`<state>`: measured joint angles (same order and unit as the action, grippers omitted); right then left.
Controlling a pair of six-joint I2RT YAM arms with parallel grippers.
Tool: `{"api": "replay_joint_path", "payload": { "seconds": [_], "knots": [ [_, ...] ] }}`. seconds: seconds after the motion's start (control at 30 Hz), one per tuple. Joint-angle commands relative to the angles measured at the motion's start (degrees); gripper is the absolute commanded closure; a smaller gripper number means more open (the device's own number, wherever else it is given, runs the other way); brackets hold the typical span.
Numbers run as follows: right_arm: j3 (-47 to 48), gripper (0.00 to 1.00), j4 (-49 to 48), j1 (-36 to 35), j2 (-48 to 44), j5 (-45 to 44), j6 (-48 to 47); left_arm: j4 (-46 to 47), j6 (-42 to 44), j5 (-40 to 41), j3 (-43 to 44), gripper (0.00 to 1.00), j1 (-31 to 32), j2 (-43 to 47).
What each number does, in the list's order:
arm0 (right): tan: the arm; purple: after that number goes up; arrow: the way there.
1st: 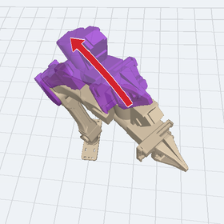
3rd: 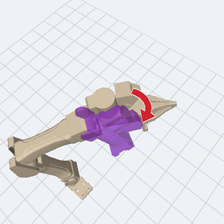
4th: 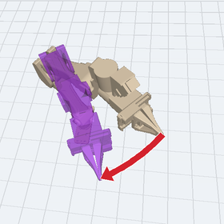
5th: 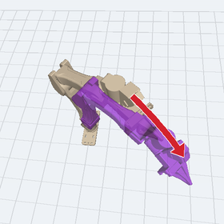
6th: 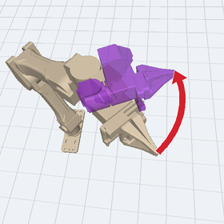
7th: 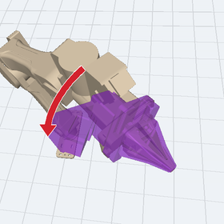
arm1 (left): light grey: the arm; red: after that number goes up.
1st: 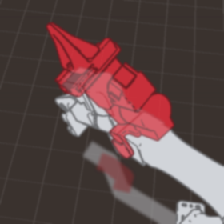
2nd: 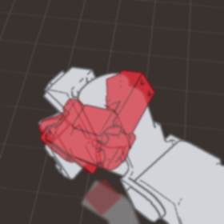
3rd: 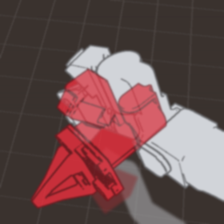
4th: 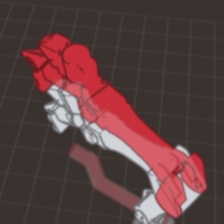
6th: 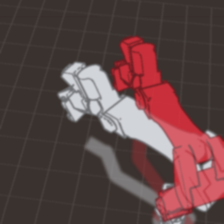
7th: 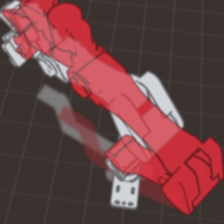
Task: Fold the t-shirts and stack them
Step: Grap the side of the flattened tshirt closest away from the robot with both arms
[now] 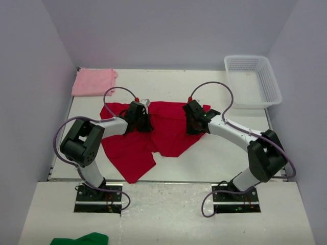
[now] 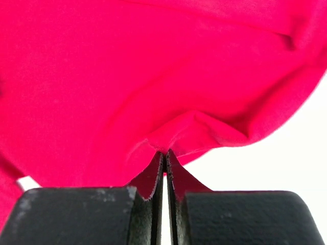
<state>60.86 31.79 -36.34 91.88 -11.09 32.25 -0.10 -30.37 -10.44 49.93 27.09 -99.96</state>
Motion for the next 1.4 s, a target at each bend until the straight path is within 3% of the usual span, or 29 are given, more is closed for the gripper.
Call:
{"api": "replay_joint_path", "payload": {
  "seconds": [0.0,0.53,0.8,0.83,0.87,0.97,1.03,1.13,1.27,1.37],
  "knots": [
    [-1.97,1.00,4.76,-0.40,-5.99,-3.58,3.77,-2.54,1.54,0.07,-2.03,1.00,0.68,-2.43],
    [-14.10,1.00,20.40,-1.46,-26.47,-9.20,15.64,-6.49,0.40,3.84,-1.42,1.00,3.49,0.47],
    [-15.68,1.00,22.88,-2.51,-27.45,-10.00,21.01,-11.67,-0.56,7.88,0.87,1.00,7.27,1.79],
    [-16.03,1.00,22.70,-2.51,-27.10,-10.09,21.19,-13.25,-0.92,8.50,1.04,0.97,8.23,3.18],
    [-16.47,1.00,22.18,-2.51,-26.84,-10.44,21.71,-14.13,-2.05,9.20,1.13,0.87,8.85,4.15],
    [-17.53,1.00,21.65,-2.51,-25.61,-11.14,22.77,-18.43,-4.60,13.68,1.05,0.77,11.14,8.54],
    [-17.79,1.00,21.56,-2.51,-25.69,-11.84,23.38,-21.59,-7.41,17.10,0.26,0.76,12.36,12.24],
    [-17.44,1.00,22.61,-2.42,-25.87,-13.07,24.70,-26.25,-11.11,22.99,-0.45,0.82,13.51,17.07],
    [-16.13,1.00,22.88,-2.42,-24.56,-14.04,24.53,-31.18,-10.16,28.00,2.35,1.00,14.04,19.28],
    [-14.64,1.00,23.58,-2.25,-22.45,-15.01,24.44,-32.16,-5.95,27.16,6.92,1.00,14.04,17.44]
  ]
}}
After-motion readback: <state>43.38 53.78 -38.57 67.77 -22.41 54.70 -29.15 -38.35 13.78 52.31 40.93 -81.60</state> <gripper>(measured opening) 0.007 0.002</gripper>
